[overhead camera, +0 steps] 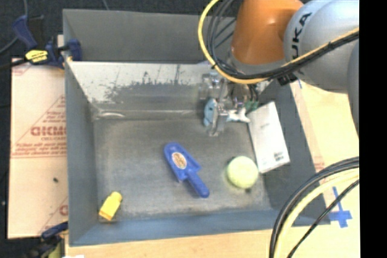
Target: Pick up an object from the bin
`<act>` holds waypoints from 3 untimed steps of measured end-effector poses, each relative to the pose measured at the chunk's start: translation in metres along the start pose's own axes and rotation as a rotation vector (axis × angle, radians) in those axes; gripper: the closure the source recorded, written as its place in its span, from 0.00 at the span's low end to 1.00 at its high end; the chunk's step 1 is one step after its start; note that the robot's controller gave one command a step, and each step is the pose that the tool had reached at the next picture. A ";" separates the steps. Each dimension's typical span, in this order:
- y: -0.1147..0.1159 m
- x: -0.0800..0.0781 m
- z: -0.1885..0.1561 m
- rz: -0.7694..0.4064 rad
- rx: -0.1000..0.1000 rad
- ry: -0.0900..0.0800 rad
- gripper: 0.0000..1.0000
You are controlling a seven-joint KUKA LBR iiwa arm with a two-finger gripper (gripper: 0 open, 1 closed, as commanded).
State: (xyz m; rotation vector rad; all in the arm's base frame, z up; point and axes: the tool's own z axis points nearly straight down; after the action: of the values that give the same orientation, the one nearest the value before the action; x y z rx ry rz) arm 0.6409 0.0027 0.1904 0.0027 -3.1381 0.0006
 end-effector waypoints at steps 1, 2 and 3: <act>0.000 -0.001 -0.005 0.000 0.000 -0.008 0.00; -0.011 0.027 0.067 -0.148 0.001 -0.003 0.00; -0.066 0.039 0.058 -0.066 0.002 -0.010 0.00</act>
Offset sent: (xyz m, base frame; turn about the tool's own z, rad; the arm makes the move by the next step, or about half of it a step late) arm -0.0289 -0.0105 -0.0683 -0.1513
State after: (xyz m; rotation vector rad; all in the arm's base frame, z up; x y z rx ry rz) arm 0.6023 -0.0638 0.1329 0.1071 -3.1467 0.0043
